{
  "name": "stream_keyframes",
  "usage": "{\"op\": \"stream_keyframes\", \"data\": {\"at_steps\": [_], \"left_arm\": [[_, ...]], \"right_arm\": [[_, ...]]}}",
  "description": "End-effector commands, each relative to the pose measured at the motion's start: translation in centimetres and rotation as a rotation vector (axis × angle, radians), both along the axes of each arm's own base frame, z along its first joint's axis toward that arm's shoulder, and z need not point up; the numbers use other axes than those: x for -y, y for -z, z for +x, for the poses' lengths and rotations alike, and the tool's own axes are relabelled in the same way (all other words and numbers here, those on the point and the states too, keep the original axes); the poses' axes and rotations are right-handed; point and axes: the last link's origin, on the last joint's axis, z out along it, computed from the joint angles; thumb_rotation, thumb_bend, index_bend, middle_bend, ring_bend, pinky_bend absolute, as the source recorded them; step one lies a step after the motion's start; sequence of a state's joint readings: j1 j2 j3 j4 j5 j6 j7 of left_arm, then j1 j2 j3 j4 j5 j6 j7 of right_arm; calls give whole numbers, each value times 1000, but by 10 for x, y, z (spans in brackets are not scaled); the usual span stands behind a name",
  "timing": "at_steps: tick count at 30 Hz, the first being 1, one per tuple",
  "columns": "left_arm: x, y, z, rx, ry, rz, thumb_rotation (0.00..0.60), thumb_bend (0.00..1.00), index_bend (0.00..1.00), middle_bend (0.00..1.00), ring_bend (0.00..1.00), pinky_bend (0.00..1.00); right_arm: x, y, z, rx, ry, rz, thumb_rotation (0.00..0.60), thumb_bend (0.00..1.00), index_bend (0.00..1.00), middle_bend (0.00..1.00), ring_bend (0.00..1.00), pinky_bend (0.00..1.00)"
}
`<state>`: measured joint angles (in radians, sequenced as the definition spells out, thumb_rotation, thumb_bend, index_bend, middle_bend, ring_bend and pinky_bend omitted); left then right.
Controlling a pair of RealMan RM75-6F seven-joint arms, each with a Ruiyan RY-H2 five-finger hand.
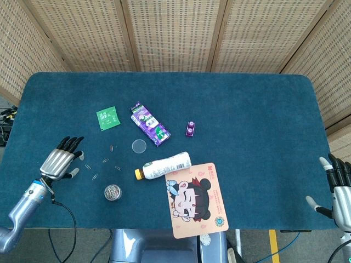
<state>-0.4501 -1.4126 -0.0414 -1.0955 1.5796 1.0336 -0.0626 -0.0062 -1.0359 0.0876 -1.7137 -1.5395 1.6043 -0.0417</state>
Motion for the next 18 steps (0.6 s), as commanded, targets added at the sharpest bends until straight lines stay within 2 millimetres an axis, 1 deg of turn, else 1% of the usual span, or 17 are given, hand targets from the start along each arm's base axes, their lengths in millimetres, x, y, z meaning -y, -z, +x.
{"op": "stream_keyframes", "data": {"at_steps": [1, 3, 7, 18], "left_arm": [[-1, 6, 0, -5, -8, -5, 600, 324, 442, 0, 0, 0], [-2, 11, -1, -1, -20, -6, 600, 324, 445, 0, 0, 0], [-2, 17, -4, 0, -36, -10, 600, 357, 472, 0, 0, 0], [-8, 26, -9, -10, -70, -12, 600, 366, 481, 0, 0, 0]], "right_arm": [[0, 0, 0, 2, -1, 1, 600, 0, 70, 0, 0, 0], [0, 0, 0, 5, -3, 2, 600, 0, 73, 0, 0, 0], [0, -1, 0, 9, -1, 1, 600, 0, 76, 0, 0, 0], [1, 0, -1, 11, 0, 5, 600, 0, 77, 0, 0, 0]]}}
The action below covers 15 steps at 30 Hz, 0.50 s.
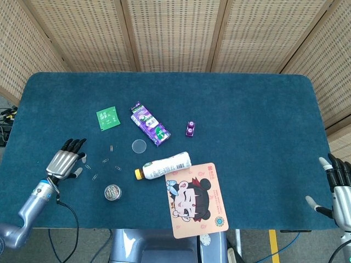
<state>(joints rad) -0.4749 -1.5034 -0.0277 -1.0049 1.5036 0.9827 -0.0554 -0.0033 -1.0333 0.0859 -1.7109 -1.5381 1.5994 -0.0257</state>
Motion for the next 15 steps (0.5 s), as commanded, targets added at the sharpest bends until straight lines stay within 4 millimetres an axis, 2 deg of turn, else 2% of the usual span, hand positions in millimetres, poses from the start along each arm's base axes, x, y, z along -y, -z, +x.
{"op": "stream_keyframes", "data": {"at_steps": [1, 15], "left_arm": [[0, 3, -1, -5, -3, -4, 600, 366, 481, 0, 0, 0], [-2, 20, -2, -3, -12, -22, 600, 366, 481, 0, 0, 0]], "right_arm": [[0, 0, 0, 1, 1, 0, 600, 0, 77, 0, 0, 0], [1, -1, -2, 12, 4, 4, 600, 0, 81, 0, 0, 0]]}}
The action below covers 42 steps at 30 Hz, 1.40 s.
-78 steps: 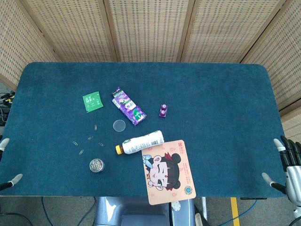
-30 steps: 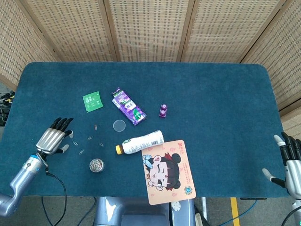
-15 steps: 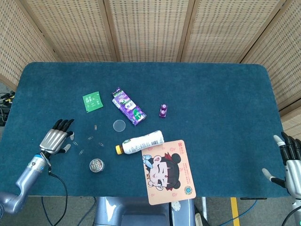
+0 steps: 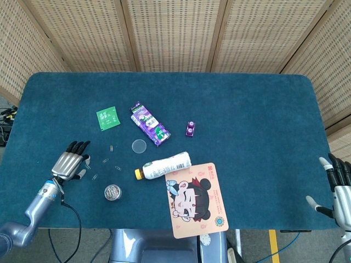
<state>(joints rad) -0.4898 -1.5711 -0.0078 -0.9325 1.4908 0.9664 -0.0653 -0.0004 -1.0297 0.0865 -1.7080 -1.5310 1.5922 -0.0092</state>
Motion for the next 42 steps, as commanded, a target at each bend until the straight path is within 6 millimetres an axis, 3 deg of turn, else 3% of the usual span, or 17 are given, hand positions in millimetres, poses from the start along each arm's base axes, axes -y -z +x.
{"op": "stream_keyframes", "data": {"at_steps": [1, 11, 19, 27, 34, 42], "left_arm": [[0, 1, 0, 4, -1, 0, 600, 366, 482, 0, 0, 0], [0, 8, 2, -10, -4, -9, 600, 366, 609, 0, 0, 0], [-1, 6, 2, -11, -5, -2, 600, 366, 626, 0, 0, 0], [0, -17, 15, 40, 49, 46, 600, 366, 628, 0, 0, 0], [28, -36, 48, 115, 171, -11, 600, 366, 631, 0, 0, 0], [67, -26, 77, 117, 269, -122, 600, 374, 631, 0, 0, 0]], "right_arm": [[0, 0, 0, 1, 0, 0, 600, 0, 81, 0, 0, 0], [0, -2, -1, 10, 0, 1, 600, 0, 84, 0, 0, 0], [0, -3, -1, 14, -1, 0, 600, 0, 85, 0, 0, 0], [-1, -4, -1, 19, -3, -3, 600, 0, 86, 0, 0, 0], [-2, -5, -1, 21, -6, -2, 600, 0, 86, 0, 0, 0], [-3, -6, -1, 25, -7, -3, 600, 0, 88, 0, 0, 0]]}}
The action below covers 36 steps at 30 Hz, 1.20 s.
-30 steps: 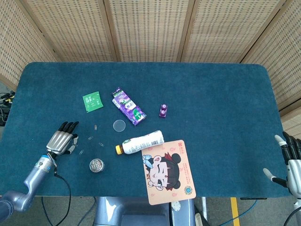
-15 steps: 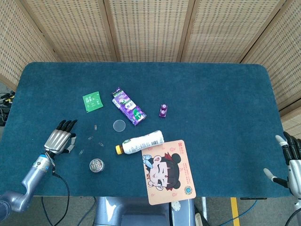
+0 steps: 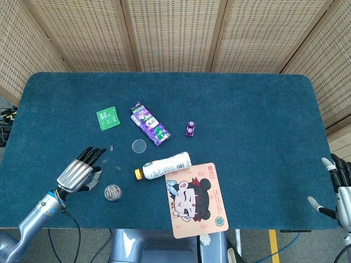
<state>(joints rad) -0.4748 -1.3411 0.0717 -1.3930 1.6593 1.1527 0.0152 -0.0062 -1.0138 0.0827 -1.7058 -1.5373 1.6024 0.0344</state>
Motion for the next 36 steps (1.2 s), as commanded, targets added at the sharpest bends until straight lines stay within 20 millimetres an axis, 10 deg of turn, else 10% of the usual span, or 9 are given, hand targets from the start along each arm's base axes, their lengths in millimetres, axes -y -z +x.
{"op": "stream_keyframes", "data": {"at_steps": [1, 16, 24, 36], "left_arm": [[16, 2, 7, -28, 40, -33, 600, 373, 631, 0, 0, 0], [21, 22, 16, -58, 40, -81, 600, 374, 624, 0, 0, 0], [19, 23, 18, 4, 29, -88, 600, 156, 162, 0, 0, 0], [3, -12, -5, 10, -33, 12, 600, 187, 294, 0, 0, 0]], "right_arm": [[0, 0, 0, 1, 0, -1, 600, 0, 88, 0, 0, 0], [0, -1, -2, 4, 6, -1, 600, 0, 93, 0, 0, 0], [0, -1, -2, 4, 5, -3, 600, 0, 93, 0, 0, 0], [-1, -1, 0, 6, -1, -2, 600, 0, 96, 0, 0, 0]]}}
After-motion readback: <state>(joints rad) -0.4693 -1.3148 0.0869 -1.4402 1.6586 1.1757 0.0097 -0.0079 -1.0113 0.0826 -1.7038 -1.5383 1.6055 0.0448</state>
